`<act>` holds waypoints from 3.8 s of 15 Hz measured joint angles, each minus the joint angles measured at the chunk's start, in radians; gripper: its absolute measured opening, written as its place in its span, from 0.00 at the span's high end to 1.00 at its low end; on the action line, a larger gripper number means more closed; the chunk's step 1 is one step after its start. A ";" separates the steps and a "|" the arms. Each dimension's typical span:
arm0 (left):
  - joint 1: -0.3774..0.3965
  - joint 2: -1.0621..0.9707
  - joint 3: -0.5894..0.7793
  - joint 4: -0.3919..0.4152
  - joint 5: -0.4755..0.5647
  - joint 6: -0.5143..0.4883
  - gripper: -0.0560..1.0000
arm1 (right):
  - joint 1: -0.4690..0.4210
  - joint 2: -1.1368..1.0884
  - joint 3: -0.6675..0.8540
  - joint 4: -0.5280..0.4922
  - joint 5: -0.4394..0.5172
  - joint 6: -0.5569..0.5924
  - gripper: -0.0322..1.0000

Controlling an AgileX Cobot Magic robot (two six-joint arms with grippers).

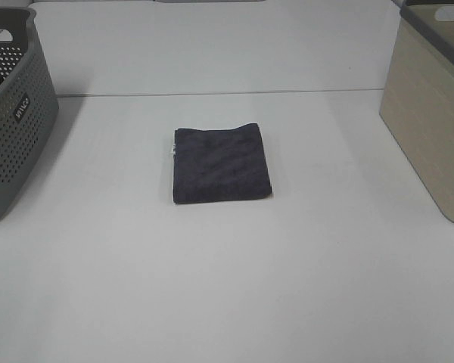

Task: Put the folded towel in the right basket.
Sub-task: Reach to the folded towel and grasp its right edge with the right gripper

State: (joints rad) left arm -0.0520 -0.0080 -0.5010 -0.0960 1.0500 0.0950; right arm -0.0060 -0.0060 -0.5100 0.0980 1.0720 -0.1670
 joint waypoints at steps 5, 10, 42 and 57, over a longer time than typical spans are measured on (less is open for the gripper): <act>0.000 0.000 0.000 0.000 0.000 0.000 0.02 | 0.000 0.000 0.000 0.000 0.000 0.000 0.31; 0.000 0.000 0.000 0.000 0.000 0.000 0.02 | 0.000 0.000 0.000 0.000 0.000 0.000 0.31; 0.000 0.000 0.000 0.000 0.000 0.000 0.02 | 0.000 0.445 -0.067 0.064 -0.274 0.052 0.31; 0.000 0.000 0.000 0.000 0.000 0.000 0.02 | 0.132 1.532 -0.850 0.217 -0.185 -0.178 0.31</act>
State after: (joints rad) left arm -0.0520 -0.0080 -0.5010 -0.0960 1.0500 0.0950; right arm 0.1260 1.5260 -1.3600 0.3150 0.8870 -0.3450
